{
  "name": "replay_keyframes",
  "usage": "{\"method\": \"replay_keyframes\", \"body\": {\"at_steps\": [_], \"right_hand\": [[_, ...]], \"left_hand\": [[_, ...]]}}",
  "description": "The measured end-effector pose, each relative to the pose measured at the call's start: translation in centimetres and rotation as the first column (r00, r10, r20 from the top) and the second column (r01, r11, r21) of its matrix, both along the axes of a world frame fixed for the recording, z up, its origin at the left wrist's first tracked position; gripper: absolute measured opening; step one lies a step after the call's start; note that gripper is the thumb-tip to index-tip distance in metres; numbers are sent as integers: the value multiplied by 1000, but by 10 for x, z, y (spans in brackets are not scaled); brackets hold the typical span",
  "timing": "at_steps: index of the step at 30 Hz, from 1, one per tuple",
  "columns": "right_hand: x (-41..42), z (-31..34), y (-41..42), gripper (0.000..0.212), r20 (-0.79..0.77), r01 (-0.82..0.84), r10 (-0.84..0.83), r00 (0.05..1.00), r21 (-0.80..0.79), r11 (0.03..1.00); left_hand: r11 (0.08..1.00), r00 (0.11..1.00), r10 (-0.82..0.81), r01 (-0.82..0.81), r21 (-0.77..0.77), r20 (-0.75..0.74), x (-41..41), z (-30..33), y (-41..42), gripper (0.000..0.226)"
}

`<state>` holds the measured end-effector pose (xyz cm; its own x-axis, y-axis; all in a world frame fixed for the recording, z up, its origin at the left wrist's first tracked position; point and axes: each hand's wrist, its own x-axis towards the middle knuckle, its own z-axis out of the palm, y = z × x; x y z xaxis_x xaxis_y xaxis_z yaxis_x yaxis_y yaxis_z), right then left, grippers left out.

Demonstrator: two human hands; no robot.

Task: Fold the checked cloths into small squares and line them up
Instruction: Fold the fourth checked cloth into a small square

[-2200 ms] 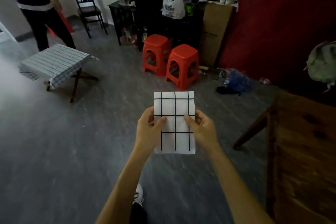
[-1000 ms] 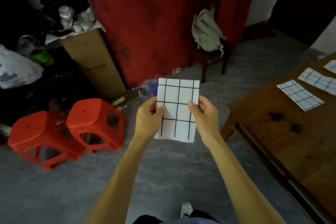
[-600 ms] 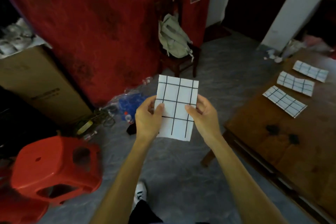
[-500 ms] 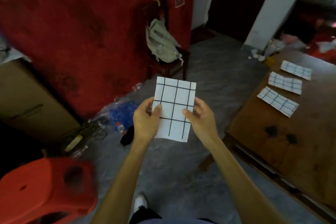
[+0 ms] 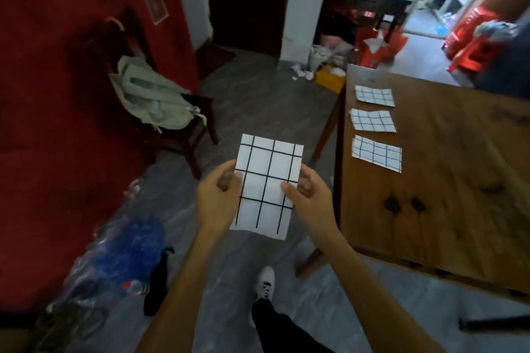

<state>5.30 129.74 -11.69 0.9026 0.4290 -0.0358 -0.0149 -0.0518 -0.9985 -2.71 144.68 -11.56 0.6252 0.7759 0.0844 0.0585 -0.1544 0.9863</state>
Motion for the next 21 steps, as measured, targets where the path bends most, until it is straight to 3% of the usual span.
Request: {"method": "replay_keyframes", "body": {"at_steps": [8, 13, 21], "right_hand": [[131, -24, 28, 45, -51, 190, -189, 981, 21, 981], [209, -15, 36, 40, -14, 314, -314, 949, 19, 949], [276, -38, 9, 41, -100, 598, -604, 791, -82, 797]], "left_hand": [[961, 954, -254, 267, 71, -157, 158, -8, 39, 25], [913, 911, -374, 395, 104, -176, 259, 17, 49, 27], [779, 754, -601, 627, 15, -265, 374, -17, 20, 24]]}}
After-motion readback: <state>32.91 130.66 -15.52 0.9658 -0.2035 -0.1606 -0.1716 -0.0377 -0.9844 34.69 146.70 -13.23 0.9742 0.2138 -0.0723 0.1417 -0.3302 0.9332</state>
